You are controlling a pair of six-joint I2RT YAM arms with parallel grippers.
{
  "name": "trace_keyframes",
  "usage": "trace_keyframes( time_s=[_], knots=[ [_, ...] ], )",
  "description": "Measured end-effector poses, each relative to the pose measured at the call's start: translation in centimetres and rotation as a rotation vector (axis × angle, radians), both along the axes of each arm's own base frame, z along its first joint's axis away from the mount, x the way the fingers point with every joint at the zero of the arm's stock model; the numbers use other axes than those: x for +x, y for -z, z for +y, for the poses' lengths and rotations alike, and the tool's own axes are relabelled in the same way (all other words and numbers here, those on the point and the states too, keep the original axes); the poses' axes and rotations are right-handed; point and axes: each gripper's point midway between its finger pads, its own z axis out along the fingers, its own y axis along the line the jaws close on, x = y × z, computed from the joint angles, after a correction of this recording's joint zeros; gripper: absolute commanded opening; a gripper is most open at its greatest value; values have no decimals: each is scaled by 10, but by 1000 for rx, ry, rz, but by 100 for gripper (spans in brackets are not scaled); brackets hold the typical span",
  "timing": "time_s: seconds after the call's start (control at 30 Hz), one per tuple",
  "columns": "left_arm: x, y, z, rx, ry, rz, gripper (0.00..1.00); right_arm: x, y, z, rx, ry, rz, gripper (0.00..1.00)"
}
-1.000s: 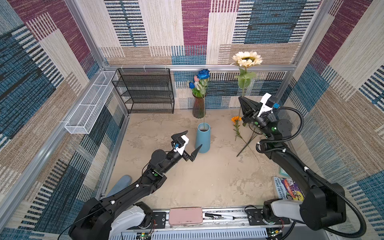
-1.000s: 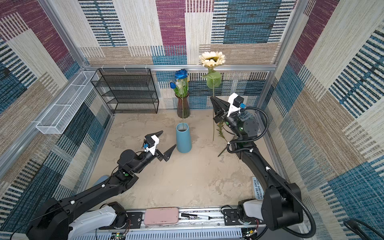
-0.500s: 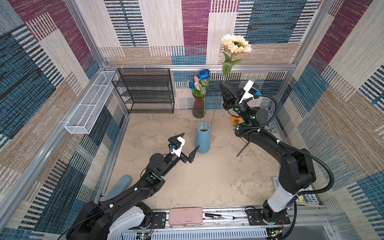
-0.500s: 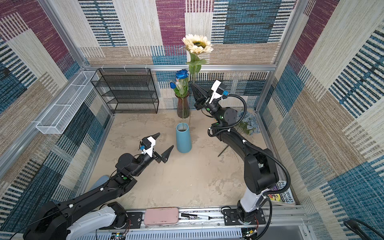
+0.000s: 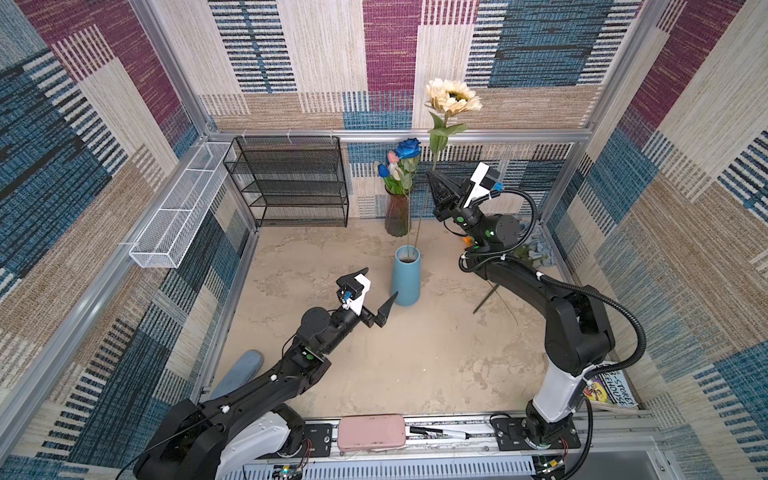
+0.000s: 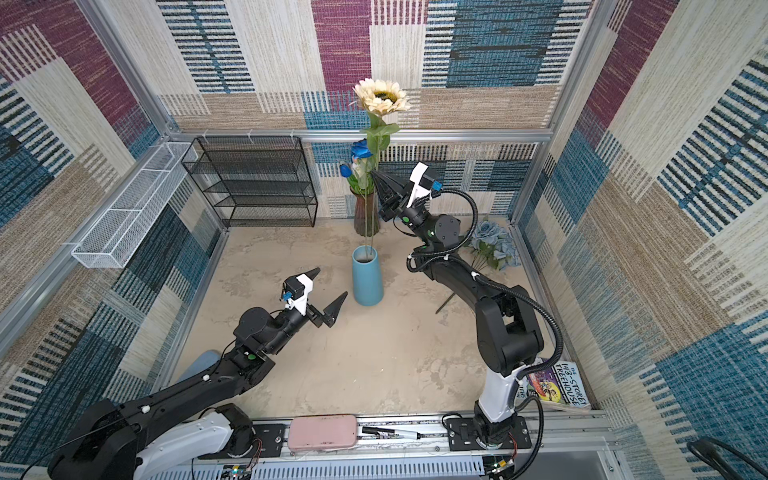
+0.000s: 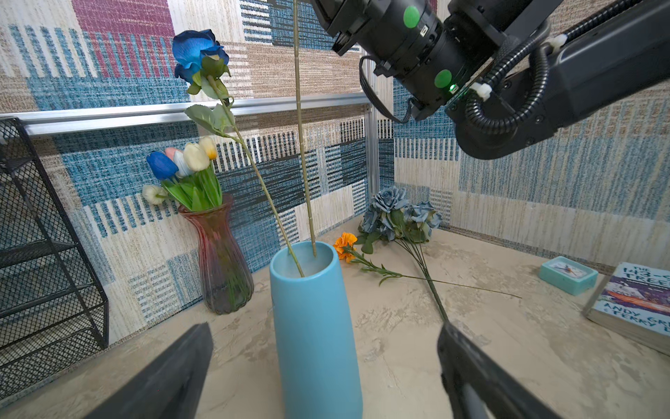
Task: Arrange the flowers into the vase
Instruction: 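Carry the cream sunflower to the teal vase and insert its stem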
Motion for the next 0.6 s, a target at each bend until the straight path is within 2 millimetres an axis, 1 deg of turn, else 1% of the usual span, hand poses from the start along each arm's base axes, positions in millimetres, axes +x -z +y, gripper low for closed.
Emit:
trace_keyframes(
  time_s=[0.13, 0.23, 0.33, 0.43, 0.47, 0.5, 0.57, 0.6],
  knots=[
    [1, 1, 0, 3, 0, 3, 99, 5, 25, 5, -27, 1, 45, 0],
    [1, 2, 0, 4, -4, 6, 99, 7, 48, 8, -54, 3, 78, 0],
    [3, 6, -1, 8, -7, 12, 100, 8, 77, 11, -86, 3, 135, 0],
    [6, 12, -2, 17, -8, 25, 100, 4, 106, 19, -127, -1, 180, 0],
    [7, 12, -2, 17, -10, 27, 100, 2, 113, 20, -137, 4, 189, 2],
    [8, 13, -2, 17, -17, 28, 99, 2, 119, 21, -144, 11, 198, 6],
    [9, 13, -1, 16, -22, 27, 99, 1, 129, 23, -156, 18, 214, 8],
    [9, 13, -2, 16, -22, 27, 99, 1, 133, 23, -161, 26, 220, 11]
  ],
)
